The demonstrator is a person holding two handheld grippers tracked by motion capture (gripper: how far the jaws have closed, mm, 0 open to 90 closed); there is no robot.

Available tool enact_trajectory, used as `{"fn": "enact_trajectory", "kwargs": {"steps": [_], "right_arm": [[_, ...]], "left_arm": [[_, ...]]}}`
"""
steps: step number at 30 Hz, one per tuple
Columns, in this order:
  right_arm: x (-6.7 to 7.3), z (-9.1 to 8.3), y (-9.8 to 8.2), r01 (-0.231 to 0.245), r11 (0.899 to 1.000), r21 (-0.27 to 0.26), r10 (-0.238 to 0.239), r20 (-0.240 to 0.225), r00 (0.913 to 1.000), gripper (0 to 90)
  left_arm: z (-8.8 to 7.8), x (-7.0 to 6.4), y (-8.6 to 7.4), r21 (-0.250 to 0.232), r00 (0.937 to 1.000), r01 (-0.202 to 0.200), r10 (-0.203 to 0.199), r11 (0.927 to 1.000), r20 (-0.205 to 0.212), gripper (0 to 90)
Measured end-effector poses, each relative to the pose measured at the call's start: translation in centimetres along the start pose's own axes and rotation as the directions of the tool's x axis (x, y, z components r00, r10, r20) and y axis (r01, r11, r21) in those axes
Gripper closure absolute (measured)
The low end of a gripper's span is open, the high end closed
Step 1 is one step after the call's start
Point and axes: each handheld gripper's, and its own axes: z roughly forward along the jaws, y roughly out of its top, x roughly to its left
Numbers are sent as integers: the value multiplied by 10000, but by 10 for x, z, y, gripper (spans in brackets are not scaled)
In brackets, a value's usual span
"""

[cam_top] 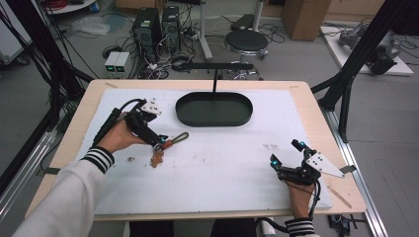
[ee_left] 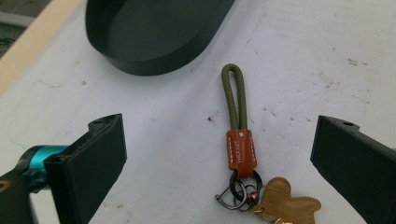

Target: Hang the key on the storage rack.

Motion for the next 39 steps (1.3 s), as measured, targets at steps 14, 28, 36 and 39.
{"fn": "enact_trajectory", "kwargs": {"steps": [14, 28, 36, 39], "right_arm": [[0, 0, 0, -107, 9999, -47, 107, 9, 9999, 6], [-1, -1, 0, -104, 9999, -94, 105, 47, 9999, 6], [-1, -1, 0, -102, 9999, -127, 102, 54, 9999, 6], [-1, -1, 0, -106, 9999, -121, 106, 41, 9999, 6]], "left_arm": [[36, 0, 4, 1715, 9997, -32, -8, 9852, 228, 40], [57, -6, 9, 2982, 9975, -479, 300, 9533, 643, 171], [63, -6, 7, 3539, 9976, -324, 88, 9347, 682, 251], [64, -6, 7, 3656, 9974, -206, -60, 9305, 714, 304]]}}
